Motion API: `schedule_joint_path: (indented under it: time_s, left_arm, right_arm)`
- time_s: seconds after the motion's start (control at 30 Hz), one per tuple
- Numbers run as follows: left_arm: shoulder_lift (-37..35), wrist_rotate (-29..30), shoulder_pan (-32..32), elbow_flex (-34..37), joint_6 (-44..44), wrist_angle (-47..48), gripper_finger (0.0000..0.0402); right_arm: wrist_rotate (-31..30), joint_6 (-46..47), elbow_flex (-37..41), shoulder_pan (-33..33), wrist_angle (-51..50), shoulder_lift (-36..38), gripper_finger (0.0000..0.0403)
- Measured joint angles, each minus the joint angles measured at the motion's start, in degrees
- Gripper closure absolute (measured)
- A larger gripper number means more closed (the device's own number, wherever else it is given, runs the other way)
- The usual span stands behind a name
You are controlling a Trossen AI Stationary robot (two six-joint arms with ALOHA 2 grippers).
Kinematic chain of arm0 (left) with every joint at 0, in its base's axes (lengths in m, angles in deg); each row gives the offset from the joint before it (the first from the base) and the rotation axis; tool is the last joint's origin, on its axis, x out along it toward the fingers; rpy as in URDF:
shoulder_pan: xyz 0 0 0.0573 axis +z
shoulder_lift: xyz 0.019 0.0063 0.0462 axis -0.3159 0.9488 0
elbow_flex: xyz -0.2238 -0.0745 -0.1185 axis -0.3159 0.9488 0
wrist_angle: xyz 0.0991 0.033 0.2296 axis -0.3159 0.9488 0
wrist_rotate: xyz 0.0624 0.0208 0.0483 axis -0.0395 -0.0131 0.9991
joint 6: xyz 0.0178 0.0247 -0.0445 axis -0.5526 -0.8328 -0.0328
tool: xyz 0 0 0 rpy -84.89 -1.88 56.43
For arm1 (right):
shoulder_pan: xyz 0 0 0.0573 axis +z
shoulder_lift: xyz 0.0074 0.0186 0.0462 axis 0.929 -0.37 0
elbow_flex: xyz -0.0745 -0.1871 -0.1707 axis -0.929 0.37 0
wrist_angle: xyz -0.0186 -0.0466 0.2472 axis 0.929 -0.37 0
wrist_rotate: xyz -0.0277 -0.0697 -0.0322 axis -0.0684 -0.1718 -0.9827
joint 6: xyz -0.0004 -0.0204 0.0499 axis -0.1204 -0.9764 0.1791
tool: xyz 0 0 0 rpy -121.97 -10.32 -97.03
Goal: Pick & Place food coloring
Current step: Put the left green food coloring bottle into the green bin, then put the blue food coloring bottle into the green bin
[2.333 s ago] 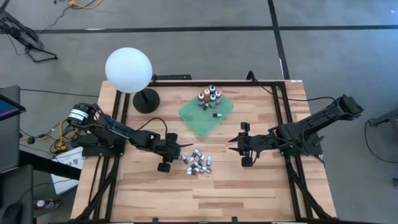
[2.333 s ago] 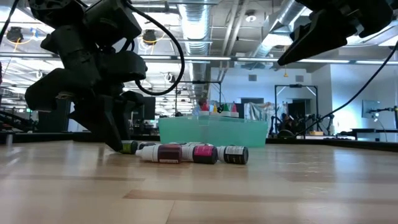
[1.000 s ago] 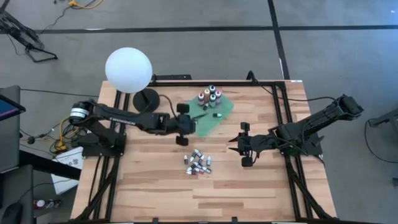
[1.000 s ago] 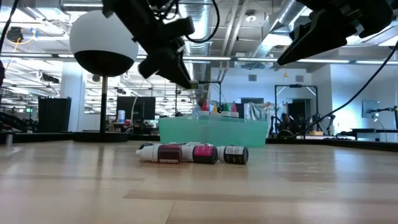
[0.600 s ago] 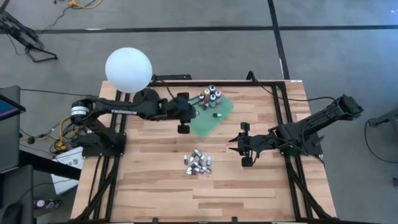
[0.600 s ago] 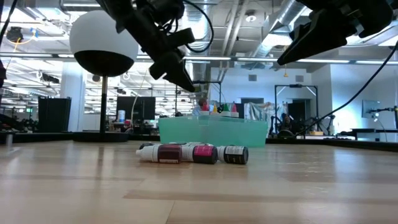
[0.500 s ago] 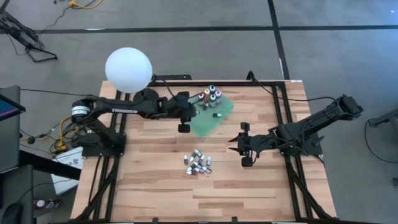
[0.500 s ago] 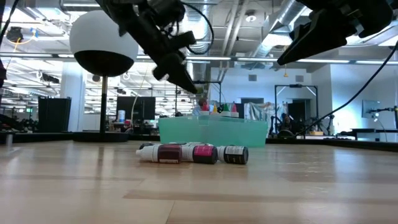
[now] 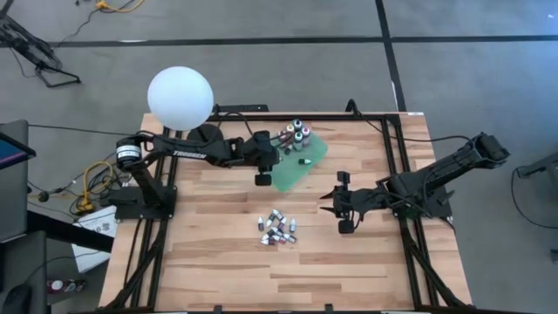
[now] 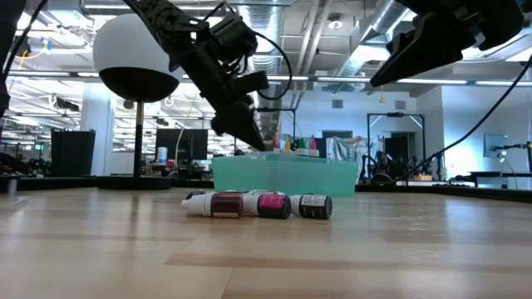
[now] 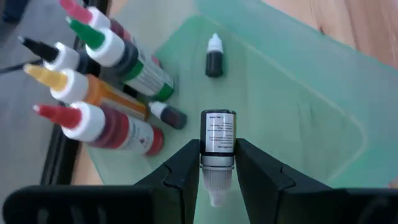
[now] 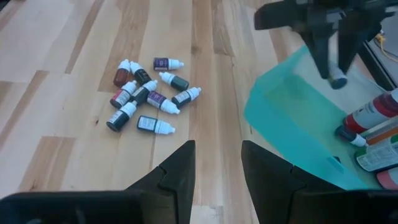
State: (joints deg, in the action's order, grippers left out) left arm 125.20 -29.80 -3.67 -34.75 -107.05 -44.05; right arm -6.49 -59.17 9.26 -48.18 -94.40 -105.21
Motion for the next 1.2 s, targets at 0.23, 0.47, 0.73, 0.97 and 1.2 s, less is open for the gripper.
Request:
schedule_joint_path:
  time_s: [0.23,0.47,0.73,0.97,1.2]
  left_arm:
    - [0.02,-0.05,0.15,0.02,0.69,0.69,0.0266]
    - [-2.69,-0.34,-1.77,0.02,1.84,4.22,0.0249]
    - [-11.79,-1.95,-10.13,0.11,8.89,16.90,0.0250]
    - [-13.70,-1.47,-20.17,0.17,16.61,21.48,0.0250]
    - [-13.88,4.64,-28.94,0.17,22.82,21.40,0.0250]
  right_arm:
    - [0.02,0.81,0.00,-0.06,0.36,0.00,0.0280]
    - [2.74,-0.48,0.02,-0.06,6.72,-2.96,0.0280]
    - [10.78,-10.20,-1.04,-2.34,19.78,-14.28,0.0280]
    - [20.57,-14.05,-5.86,-5.78,19.43,-22.12,0.0280]
    - [27.04,-18.45,-9.58,-7.14,17.62,-28.98,0.0280]
